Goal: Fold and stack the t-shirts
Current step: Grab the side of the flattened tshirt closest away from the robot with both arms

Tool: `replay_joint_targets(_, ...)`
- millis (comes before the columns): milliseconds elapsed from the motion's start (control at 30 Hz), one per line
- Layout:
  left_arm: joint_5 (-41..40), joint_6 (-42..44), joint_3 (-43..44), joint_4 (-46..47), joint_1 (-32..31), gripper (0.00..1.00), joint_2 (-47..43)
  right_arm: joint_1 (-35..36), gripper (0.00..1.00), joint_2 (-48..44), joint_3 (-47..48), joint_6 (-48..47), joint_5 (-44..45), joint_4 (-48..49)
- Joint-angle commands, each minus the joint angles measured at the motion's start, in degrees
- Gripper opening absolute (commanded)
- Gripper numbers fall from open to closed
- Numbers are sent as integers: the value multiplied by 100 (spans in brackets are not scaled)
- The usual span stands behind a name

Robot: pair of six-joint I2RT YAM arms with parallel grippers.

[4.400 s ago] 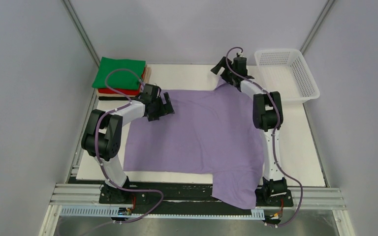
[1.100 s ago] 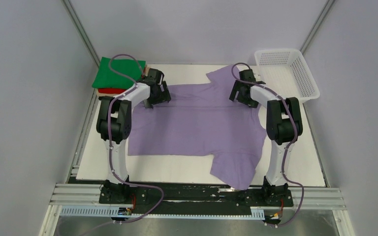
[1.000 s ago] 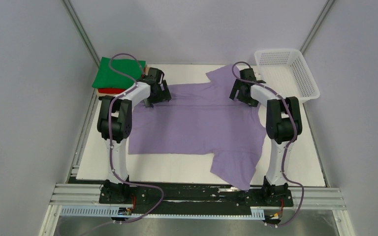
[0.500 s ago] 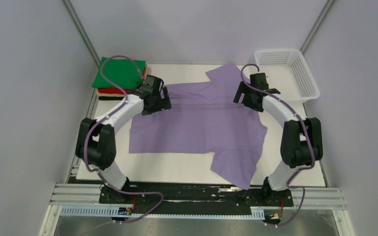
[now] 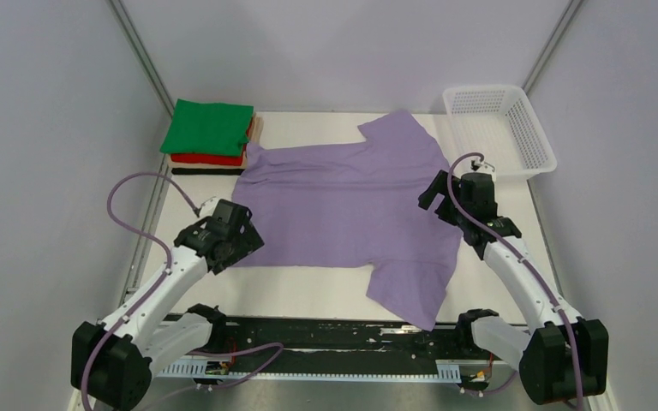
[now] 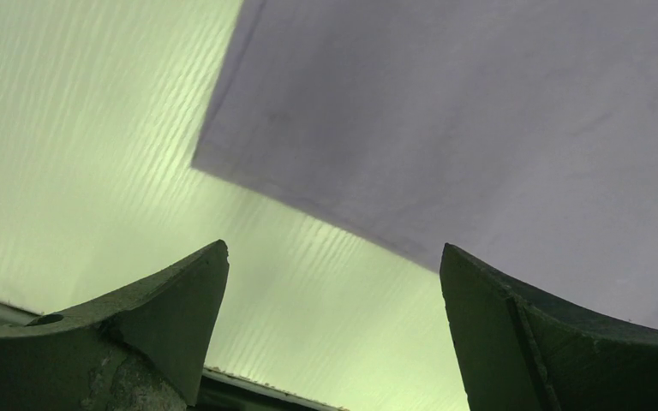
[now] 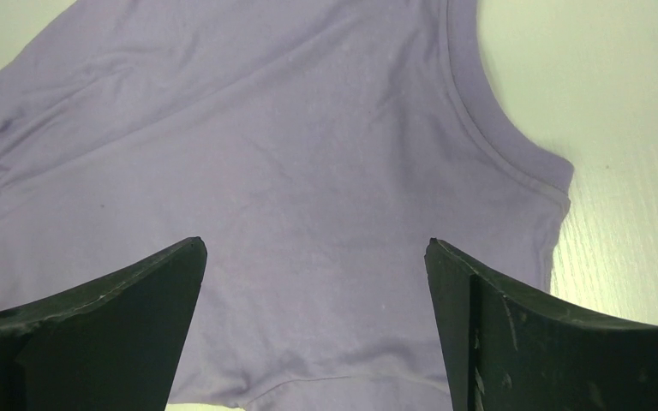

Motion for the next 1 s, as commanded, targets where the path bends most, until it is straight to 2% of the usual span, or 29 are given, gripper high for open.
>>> replay_joint_targets(0, -434, -1049, -414, -174, 97, 100, -361, -4, 100, -203, -73, 130, -24, 370)
replay_joint_targets(200, -51, -1218, -711, 334, 530, 98, 216, -4, 100, -55, -65, 89, -152, 368)
replay_joint_targets(367, 98, -1318, -802, 992, 684, 84, 814, -8, 100, -69, -89, 77, -86, 365)
replay_joint_targets(500, 41, -1463, -821, 1183, 708, 72, 1158, -12, 100, -61, -98, 68, 34, 362)
replay_joint_targets(733, -372, -1678, -899, 1151, 771, 65, 1272, -11, 100, 34, -82, 59, 88, 359)
replay_joint_targets(967, -525, -1707, -962, 1457, 1109, 58, 1534, -10, 100, 40, -82, 60, 138, 335)
